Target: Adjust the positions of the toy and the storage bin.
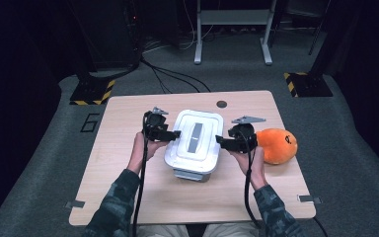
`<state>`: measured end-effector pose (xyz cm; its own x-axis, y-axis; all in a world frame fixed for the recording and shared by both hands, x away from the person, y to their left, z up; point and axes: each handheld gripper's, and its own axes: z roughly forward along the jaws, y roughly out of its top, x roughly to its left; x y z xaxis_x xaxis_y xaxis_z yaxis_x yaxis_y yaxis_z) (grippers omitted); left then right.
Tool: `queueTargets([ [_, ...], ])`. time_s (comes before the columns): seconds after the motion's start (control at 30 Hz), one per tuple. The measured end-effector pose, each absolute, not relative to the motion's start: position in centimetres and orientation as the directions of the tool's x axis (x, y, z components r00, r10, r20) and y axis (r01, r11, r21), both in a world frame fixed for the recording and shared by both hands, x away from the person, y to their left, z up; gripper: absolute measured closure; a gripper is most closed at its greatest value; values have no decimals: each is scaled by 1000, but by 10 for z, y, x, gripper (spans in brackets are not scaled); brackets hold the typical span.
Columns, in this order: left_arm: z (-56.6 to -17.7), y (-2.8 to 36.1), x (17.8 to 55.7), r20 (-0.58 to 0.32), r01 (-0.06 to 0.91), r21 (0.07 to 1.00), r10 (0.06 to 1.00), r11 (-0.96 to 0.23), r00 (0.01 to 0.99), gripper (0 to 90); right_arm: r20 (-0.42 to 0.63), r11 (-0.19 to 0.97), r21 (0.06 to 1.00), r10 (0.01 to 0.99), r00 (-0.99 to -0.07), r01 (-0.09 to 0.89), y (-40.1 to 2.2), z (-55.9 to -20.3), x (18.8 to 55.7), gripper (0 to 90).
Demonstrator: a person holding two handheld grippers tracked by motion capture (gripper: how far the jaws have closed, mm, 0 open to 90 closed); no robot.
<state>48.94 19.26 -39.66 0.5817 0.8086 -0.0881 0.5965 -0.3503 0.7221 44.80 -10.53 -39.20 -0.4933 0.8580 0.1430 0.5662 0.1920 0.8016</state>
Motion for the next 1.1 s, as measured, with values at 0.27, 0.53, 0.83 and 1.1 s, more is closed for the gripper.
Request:
queueTargets([
  [0.27,-399,199,465,-83,594,719,804,-361,589,258,126,215,776,868,-481,592,-99,-390,479,226],
  [0.53,-397,203,441,-71,587,711,790,-387,608,258,120,221,758,877,-465,613,-92,-389,504,328],
  [0.83,-397,209,429,-86,592,715,793,-372,603,391,158,168,736,899,-409,656,-93,-395,531,475],
  [1.1,-394,209,424,-69,573,719,780,-394,622,494,177,154,739,895,-410,655,-100,-398,534,635],
])
